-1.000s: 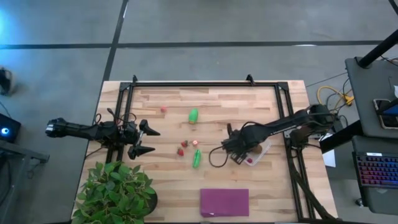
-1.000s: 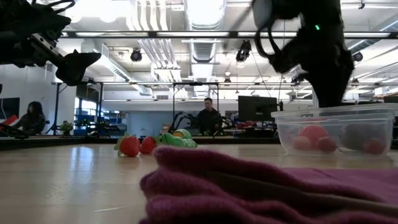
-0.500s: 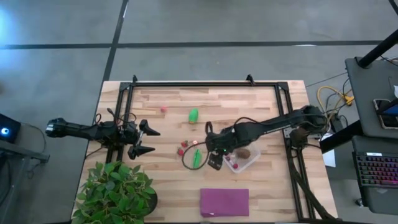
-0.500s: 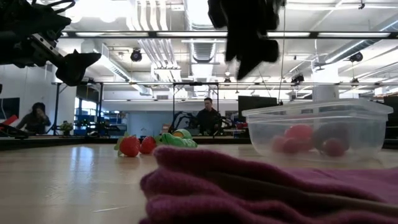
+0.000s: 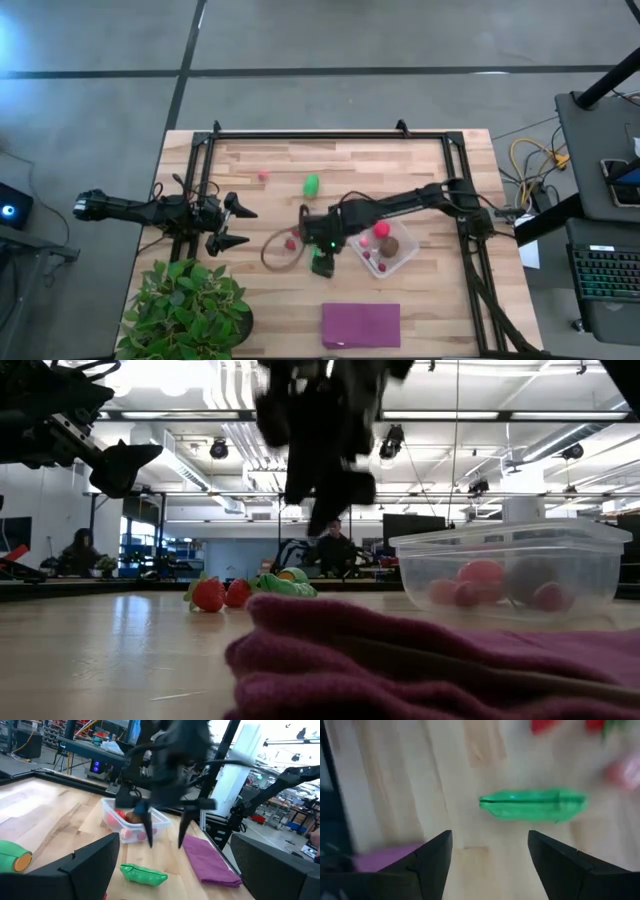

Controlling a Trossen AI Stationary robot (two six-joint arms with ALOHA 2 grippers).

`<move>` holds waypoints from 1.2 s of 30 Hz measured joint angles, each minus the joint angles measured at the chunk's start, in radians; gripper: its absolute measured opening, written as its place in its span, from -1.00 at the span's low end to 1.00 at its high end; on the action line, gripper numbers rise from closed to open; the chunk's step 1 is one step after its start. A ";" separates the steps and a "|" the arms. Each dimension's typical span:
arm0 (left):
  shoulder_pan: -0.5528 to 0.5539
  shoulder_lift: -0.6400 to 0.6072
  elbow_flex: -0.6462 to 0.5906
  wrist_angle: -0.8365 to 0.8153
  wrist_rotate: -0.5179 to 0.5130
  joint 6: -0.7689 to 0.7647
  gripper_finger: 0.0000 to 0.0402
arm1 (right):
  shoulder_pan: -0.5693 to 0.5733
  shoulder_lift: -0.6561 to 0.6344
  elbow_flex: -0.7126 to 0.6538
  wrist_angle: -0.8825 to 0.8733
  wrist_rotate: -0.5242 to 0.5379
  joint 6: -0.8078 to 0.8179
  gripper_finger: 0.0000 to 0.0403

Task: Pick and placing Produce into tupperware
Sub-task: Put the green peas into the transparent bin

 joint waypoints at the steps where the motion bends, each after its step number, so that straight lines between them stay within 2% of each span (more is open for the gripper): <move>1: 0.000 0.000 0.000 0.000 0.000 0.000 0.83 | 0.013 -0.001 0.021 -0.028 0.062 -0.051 0.26; 2: 0.000 0.000 0.000 0.000 0.000 0.000 0.83 | 0.019 -0.001 0.040 -0.061 0.127 -0.063 0.26; 4: 0.000 0.000 0.000 0.000 0.000 0.000 0.83 | 0.005 0.001 0.070 -0.127 0.162 0.031 0.25; 8: 0.000 0.001 0.000 0.000 0.000 0.000 0.83 | -0.063 0.013 0.086 -0.203 0.043 0.467 0.24; 12: 0.000 0.000 0.000 0.001 0.000 0.000 0.83 | -0.087 0.014 0.056 -0.158 -0.054 0.728 0.24; 16: 0.000 -0.002 0.000 0.001 0.000 0.000 0.83 | -0.087 0.015 0.027 -0.155 -0.129 0.789 0.24; 19: 0.000 -0.001 0.000 0.000 0.000 0.000 0.83 | -0.078 0.030 0.014 -0.135 -0.122 0.867 0.24; 26: 0.000 0.000 0.000 0.000 0.000 0.000 0.83 | -0.050 0.089 0.015 0.060 -0.090 1.043 0.23; 36: 0.000 -0.002 0.000 0.000 0.000 0.000 0.83 | -0.045 0.130 0.016 0.048 -0.063 1.151 0.12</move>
